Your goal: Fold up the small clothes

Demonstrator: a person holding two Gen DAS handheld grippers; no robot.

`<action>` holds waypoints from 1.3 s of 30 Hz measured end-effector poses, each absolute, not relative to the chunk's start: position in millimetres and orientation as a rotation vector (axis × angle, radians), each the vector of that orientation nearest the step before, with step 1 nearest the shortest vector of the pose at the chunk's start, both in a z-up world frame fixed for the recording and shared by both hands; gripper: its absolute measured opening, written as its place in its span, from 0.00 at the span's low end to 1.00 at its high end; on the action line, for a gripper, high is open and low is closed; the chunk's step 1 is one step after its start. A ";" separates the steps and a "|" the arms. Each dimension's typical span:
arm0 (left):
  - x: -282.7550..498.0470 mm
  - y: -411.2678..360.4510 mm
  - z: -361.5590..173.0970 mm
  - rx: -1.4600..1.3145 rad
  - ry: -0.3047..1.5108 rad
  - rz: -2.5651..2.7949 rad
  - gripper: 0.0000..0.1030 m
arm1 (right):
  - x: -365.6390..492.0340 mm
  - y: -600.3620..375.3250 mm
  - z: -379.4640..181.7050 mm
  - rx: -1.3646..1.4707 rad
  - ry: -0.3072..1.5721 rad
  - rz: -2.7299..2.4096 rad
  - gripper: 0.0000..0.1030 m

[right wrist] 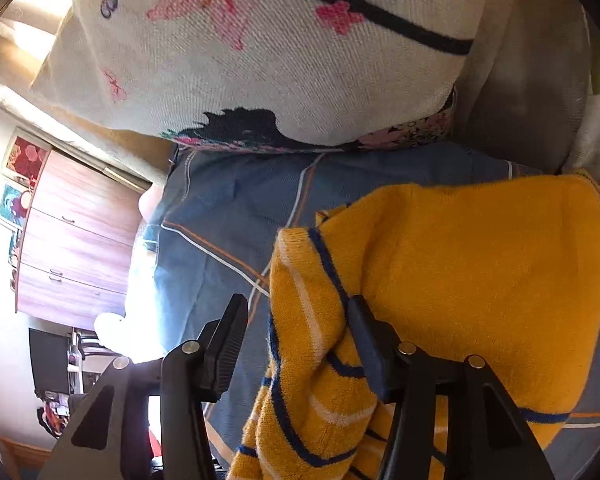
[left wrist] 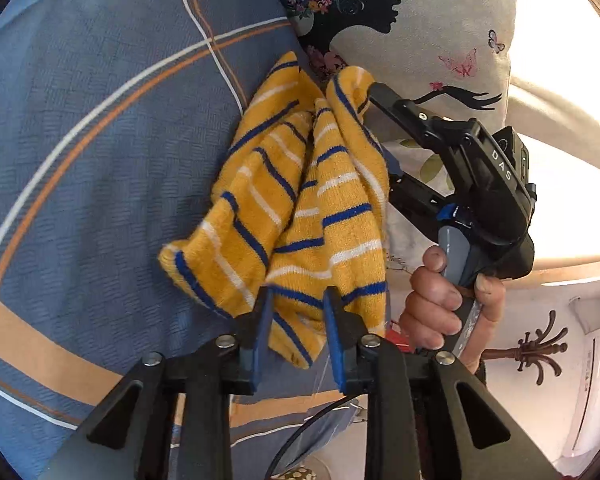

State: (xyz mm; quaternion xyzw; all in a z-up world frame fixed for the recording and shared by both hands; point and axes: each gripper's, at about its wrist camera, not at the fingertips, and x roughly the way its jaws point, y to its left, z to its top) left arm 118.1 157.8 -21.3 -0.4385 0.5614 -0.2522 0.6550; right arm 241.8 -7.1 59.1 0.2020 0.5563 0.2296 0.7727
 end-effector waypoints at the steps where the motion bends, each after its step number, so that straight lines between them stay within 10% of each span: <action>1: 119.2 161.1 -18.1 -0.961 1.261 -0.564 0.39 | 241.1 -11.4 64.3 0.454 1.192 0.498 0.56; 7: 123.8 181.2 -11.2 -0.905 1.226 -0.546 0.40 | 223.7 -31.9 90.2 0.421 1.125 0.417 0.54; 11: 122.0 188.0 2.9 -0.859 1.194 -0.576 0.44 | 202.7 -22.4 89.4 0.305 1.139 0.358 0.25; 29: 146.9 170.4 17.1 -0.675 1.168 -0.532 0.51 | 211.1 12.2 32.4 0.498 1.224 0.485 0.22; 35: 181.3 148.7 16.4 -0.570 1.182 -0.547 0.67 | 160.6 -76.1 85.7 0.544 0.994 0.248 0.78; 39: 208.7 122.9 -4.7 -0.479 1.247 -0.612 0.73 | 131.7 -129.0 49.7 0.602 1.056 0.082 0.79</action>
